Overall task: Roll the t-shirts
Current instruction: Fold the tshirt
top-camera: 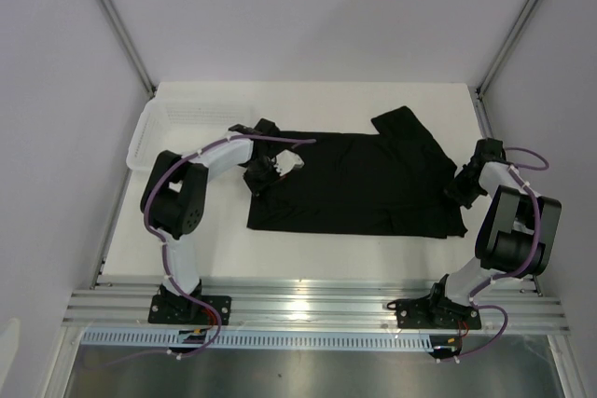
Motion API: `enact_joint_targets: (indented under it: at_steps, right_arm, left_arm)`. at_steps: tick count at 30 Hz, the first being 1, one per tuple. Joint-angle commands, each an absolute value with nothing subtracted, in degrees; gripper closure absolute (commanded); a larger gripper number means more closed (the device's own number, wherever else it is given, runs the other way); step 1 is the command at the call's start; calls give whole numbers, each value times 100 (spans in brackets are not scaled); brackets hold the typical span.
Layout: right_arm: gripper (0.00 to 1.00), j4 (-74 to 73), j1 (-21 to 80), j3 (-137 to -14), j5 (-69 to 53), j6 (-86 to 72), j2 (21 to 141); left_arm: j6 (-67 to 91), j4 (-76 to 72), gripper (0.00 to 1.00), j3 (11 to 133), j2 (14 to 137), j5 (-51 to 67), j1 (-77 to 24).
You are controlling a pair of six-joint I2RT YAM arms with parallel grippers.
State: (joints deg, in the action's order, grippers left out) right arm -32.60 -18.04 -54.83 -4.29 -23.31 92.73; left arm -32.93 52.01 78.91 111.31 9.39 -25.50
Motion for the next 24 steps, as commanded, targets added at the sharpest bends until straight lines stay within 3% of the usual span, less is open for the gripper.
enact_joint_targets:
  at_steps: [1,24]
  right_arm:
    - [100,-3226,-1846,-5774,-466,-2276,9228]
    - [100,-2927,-1863,-5959,-422,-2312,9685]
  left_arm:
    - [-3182,5124,99,8252,10828,941,-2487]
    - [-2777,4913,99,8209,11030,334,-2267]
